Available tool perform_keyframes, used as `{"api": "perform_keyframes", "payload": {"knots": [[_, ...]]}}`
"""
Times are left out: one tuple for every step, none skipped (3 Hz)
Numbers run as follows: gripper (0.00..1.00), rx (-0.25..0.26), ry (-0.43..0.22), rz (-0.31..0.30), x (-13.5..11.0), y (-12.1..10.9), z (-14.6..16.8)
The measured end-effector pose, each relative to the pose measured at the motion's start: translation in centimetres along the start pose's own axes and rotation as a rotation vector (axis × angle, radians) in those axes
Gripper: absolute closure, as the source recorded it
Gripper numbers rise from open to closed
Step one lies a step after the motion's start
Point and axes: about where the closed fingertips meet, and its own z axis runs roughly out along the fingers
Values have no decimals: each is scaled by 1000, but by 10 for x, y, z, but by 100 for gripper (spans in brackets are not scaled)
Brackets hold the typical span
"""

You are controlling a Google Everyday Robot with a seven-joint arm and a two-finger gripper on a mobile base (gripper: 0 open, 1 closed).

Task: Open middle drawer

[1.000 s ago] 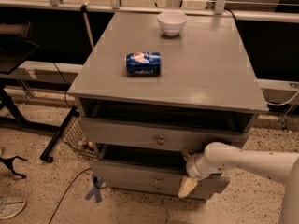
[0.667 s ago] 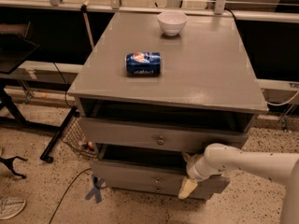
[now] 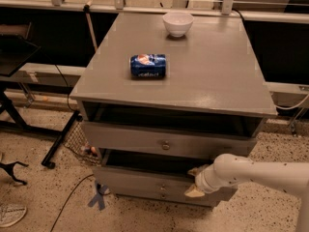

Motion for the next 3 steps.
{"api": "perform_keyframes", "payload": {"knots": [[70, -5, 5, 9, 4, 8, -3], [99, -11, 7, 6, 4, 24, -10], [100, -11, 7, 6, 4, 24, -10]]}}
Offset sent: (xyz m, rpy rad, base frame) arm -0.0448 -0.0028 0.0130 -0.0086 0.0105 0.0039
